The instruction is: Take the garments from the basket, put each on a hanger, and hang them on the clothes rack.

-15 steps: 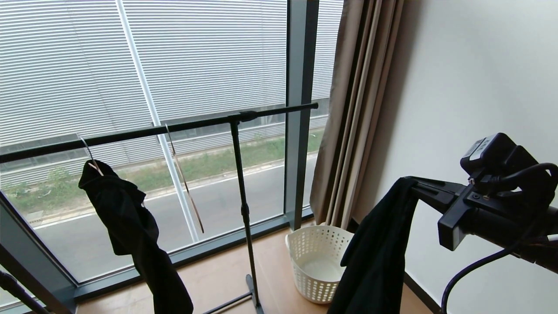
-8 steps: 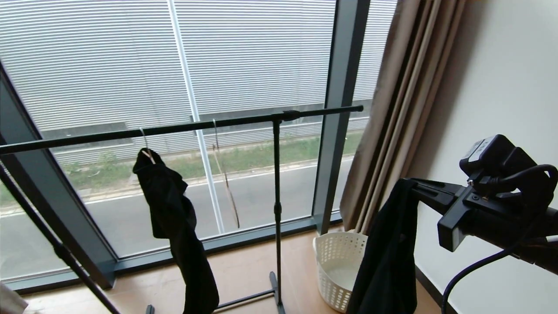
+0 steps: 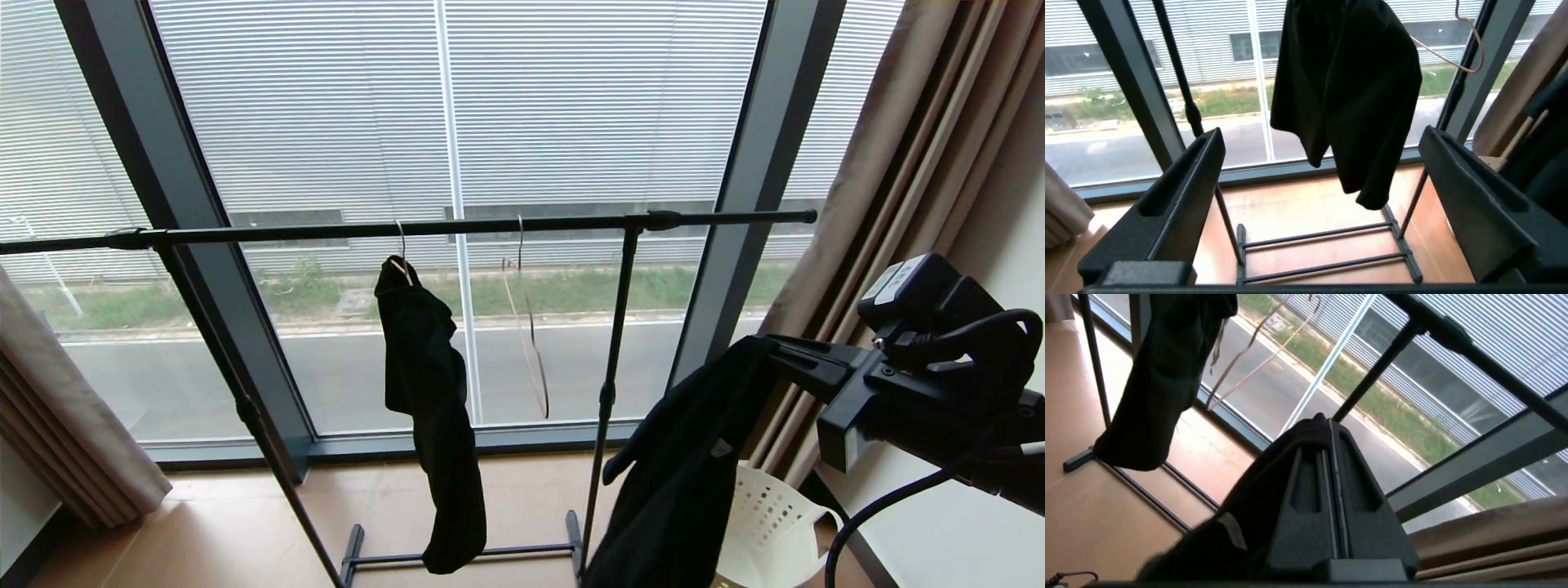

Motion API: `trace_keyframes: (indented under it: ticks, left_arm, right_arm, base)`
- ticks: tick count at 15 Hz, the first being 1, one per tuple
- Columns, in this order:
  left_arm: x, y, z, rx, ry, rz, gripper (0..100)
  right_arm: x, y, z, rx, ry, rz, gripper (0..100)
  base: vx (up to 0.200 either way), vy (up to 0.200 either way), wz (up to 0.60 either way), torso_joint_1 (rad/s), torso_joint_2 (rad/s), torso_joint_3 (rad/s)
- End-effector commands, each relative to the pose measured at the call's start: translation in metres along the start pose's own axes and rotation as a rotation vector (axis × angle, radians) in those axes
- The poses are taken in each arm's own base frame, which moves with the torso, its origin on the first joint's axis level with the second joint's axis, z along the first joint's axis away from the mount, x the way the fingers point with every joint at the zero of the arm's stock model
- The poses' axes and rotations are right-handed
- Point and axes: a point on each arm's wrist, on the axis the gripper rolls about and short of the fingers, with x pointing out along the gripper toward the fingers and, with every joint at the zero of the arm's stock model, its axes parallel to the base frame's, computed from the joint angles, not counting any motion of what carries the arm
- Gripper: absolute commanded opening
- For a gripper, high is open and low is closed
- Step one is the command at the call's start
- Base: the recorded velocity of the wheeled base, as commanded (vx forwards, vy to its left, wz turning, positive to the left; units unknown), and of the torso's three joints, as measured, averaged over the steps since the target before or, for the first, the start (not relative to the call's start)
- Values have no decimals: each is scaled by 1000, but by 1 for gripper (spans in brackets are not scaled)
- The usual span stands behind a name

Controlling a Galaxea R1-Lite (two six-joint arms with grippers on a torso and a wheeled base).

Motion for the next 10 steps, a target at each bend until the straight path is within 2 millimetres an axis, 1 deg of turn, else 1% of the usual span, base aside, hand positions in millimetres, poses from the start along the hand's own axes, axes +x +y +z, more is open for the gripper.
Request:
trace_keyframes:
  ticks: [1,6,7,8,9,10]
  left_arm:
    - [0,0,0,0,1,0,100]
    - [0,0,0,2,1,0,100]
    - [0,0,0,5,1,-9,100]
    - [4,0,1,-2,62,-15,100]
    - [12,1,3,-7,165,2,100]
    - [19,2,4,3,255,-7,100]
  right_arm:
    - [0,0,0,-2,0,0,0]
    - [0,2,-2,-2,9,5,0]
    - [3,3,-3,-4,18,7,0]
    - [5,4,-2,-6,23,-1,0]
    - [6,6,3,-3,26,-27,0]
    - [10,12,8,23,30,-40,0]
  base:
    - [0,0,0,0,0,0]
    - [0,0,0,0,0,0]
    - [0,0,0,0,0,0]
    - [0,0,0,0,0,0]
    - [0,0,0,0,0,0]
    - [0,0,0,0,0,0]
